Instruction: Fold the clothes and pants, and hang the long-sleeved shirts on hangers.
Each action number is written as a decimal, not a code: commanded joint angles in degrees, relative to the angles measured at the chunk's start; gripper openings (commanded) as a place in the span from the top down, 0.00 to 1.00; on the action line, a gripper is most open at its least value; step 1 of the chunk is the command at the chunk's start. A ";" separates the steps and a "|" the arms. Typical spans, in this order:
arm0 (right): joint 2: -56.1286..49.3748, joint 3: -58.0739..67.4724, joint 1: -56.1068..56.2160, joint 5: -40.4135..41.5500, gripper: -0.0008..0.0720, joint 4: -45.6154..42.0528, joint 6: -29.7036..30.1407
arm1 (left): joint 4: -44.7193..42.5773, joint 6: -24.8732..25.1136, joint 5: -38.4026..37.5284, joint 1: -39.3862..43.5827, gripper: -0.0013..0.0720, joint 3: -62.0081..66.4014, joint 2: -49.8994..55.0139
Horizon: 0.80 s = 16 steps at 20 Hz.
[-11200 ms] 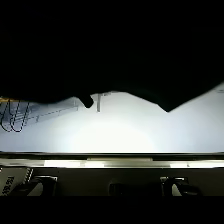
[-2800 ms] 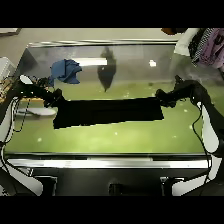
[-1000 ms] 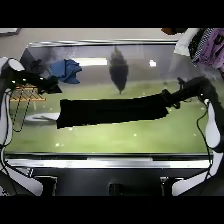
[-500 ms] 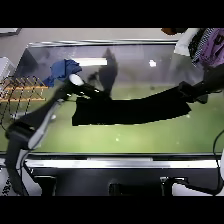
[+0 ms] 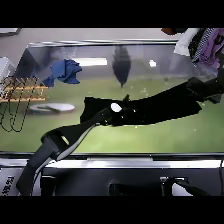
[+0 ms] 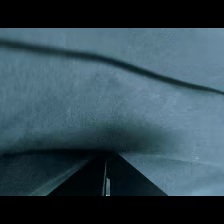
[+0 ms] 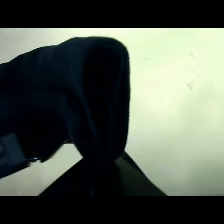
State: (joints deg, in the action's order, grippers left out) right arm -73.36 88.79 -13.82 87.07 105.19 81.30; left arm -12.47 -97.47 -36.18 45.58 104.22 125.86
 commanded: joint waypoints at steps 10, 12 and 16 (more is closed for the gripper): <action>1.16 0.04 0.09 -4.09 0.95 8.41 -2.03 | -18.84 -4.87 -22.14 -10.38 0.96 1.25 -8.52; 1.14 0.04 0.11 -5.64 0.95 15.37 -3.63 | -33.97 -8.70 -30.67 -15.65 0.96 1.25 -15.02; 0.68 0.04 7.04 -9.77 0.95 17.84 -9.03 | -55.76 -6.45 -50.21 -26.43 0.96 1.25 -28.37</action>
State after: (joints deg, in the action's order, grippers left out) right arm -72.36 88.79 -10.85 80.55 119.26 76.07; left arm -49.39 -103.74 -70.85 26.17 105.43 105.93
